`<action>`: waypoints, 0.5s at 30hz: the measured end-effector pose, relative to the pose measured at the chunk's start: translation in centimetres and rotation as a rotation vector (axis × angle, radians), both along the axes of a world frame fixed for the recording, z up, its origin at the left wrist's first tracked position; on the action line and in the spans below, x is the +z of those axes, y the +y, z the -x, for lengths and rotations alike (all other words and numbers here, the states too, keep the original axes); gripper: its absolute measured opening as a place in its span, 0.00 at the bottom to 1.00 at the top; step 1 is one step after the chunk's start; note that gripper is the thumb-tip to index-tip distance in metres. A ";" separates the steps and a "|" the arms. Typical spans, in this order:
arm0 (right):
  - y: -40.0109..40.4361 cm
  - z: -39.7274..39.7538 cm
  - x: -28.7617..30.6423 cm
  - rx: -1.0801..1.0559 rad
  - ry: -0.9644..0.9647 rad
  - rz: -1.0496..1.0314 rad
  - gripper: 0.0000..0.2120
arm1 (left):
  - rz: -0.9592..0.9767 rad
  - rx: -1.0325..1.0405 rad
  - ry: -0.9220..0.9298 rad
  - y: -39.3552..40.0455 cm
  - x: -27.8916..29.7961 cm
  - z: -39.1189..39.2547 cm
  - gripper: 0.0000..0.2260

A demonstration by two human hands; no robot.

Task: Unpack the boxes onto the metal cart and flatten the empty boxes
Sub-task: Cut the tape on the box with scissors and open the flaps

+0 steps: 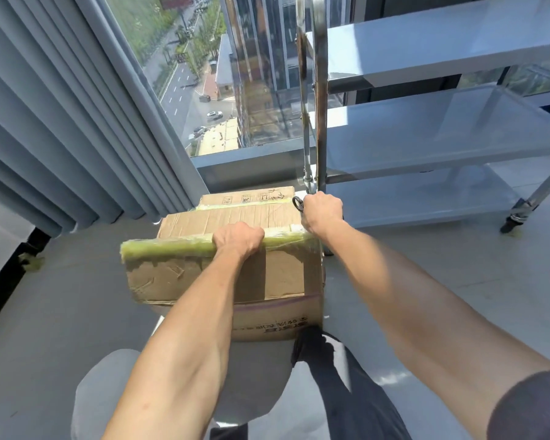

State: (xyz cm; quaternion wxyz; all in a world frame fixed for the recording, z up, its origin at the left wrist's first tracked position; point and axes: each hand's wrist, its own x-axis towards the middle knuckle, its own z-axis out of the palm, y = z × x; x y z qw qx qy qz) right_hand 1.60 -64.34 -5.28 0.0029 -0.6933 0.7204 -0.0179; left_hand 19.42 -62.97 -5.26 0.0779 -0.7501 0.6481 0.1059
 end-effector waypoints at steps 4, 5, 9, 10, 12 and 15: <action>0.0 -2.4 -0.3 0.035 -0.053 -0.014 0.11 | -0.480 0.149 0.239 0.8 4.1 -0.9 0.23; 0.0 -2.8 -0.2 0.042 -0.066 -0.025 0.11 | -0.637 0.152 0.223 1.1 4.2 -1.3 0.23; 0.2 -4.1 -0.3 0.040 -0.184 -0.050 0.12 | -0.825 0.183 0.107 1.5 -3.6 -5.0 0.34; 0.3 -4.2 -0.6 0.020 -0.237 -0.054 0.12 | -0.719 0.173 0.118 1.9 -5.7 -5.6 0.34; 0.8 -4.5 -1.6 -0.024 -0.347 -0.062 0.13 | -0.323 0.142 0.155 4.0 -8.0 -5.4 0.21; 1.6 -4.8 -4.2 -0.065 -0.481 -0.011 0.16 | 0.306 0.235 0.253 10.3 -9.9 -3.7 0.07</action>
